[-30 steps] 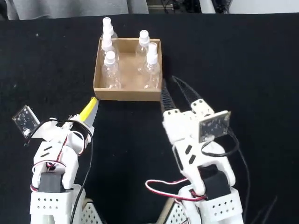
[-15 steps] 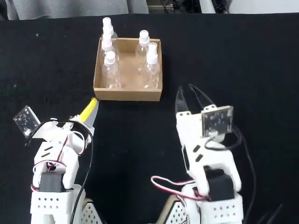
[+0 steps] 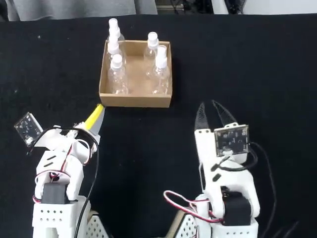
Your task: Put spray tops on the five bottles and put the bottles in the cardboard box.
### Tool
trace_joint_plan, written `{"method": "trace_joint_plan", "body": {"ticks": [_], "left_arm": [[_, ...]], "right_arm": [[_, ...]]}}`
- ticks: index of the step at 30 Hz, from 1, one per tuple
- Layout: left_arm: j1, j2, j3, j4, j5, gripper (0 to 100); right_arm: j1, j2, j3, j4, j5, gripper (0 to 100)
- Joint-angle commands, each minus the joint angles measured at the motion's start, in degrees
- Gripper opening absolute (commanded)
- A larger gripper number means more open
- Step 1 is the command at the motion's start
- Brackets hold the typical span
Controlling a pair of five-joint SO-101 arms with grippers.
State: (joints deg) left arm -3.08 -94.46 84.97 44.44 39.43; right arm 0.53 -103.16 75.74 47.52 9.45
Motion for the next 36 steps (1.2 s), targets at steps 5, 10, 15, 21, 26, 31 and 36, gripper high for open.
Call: {"method": "trace_joint_plan", "body": {"ticks": [5,10,15,21,26,31,36], "left_arm": [[-0.13,-0.53,-0.48,-1.23,-0.44,31],[-0.13,-0.53,-0.40,-1.23,-0.44,31],[-0.13,-0.53,-0.40,-1.23,-0.44,31],[-0.22,-0.53,-0.40,-1.23,-0.44,31],[-0.13,-0.53,-0.40,-1.23,-0.44,31],[-0.13,-0.53,-0.40,-1.23,-0.53,31],[-0.13,-0.53,-0.40,-1.23,-0.53,31]], "right_arm": [[3.43,-5.41,-0.22,4.40,0.53,3.9],[3.43,-5.41,-0.22,8.79,0.44,4.0],[3.43,-5.41,-0.13,13.01,0.44,4.0],[3.43,-5.41,6.81,15.12,0.44,4.0],[2.99,-5.41,13.85,14.59,0.44,4.0],[2.99,-5.41,18.95,14.59,0.44,4.0],[3.08,-5.41,20.79,15.38,-1.14,3.9]]}}
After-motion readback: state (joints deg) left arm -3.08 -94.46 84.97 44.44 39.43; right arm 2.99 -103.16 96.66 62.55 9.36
